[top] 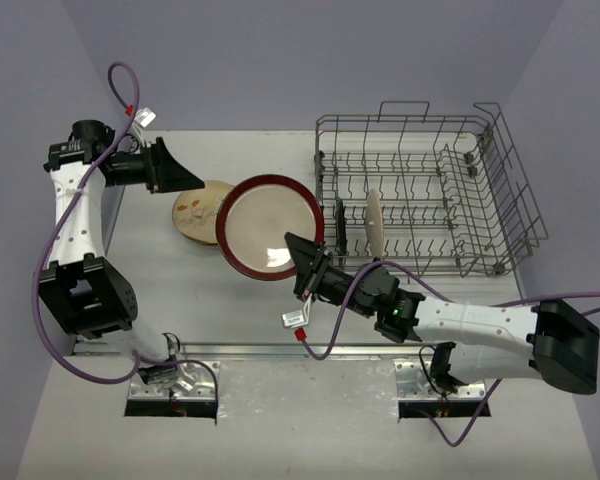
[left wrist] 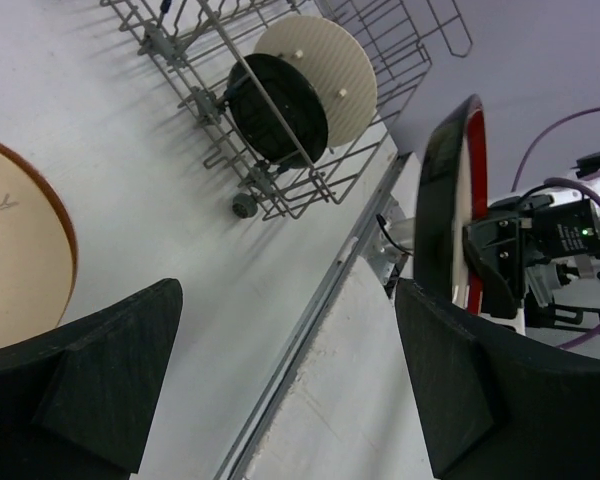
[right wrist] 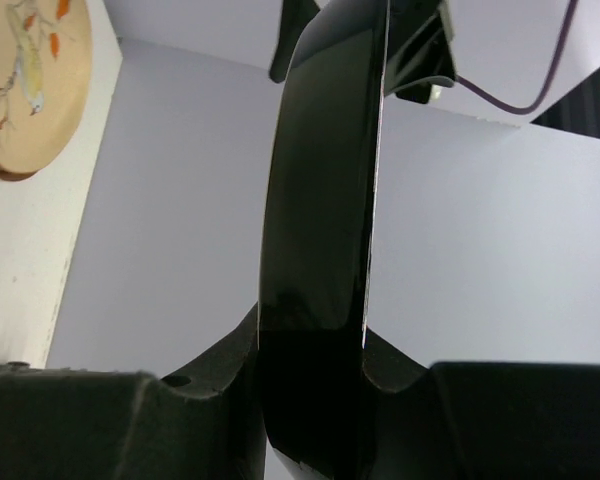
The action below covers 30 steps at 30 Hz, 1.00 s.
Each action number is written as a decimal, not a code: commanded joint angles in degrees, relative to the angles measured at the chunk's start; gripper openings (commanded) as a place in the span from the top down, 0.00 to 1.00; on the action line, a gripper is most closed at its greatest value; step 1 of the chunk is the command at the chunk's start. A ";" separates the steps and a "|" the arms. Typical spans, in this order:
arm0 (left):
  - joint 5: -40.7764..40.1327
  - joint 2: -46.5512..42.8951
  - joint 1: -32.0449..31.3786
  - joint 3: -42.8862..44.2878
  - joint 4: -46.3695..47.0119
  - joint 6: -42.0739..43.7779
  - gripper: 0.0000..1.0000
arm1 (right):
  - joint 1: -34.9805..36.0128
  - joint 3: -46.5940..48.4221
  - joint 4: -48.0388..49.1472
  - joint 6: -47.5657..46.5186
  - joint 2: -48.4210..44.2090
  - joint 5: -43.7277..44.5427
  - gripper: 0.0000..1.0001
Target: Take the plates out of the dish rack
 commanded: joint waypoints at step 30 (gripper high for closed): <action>1.47 3.90 0.24 -8.95 -3.97 8.12 1.00 | -2.28 11.22 10.32 0.34 12.92 6.50 0.15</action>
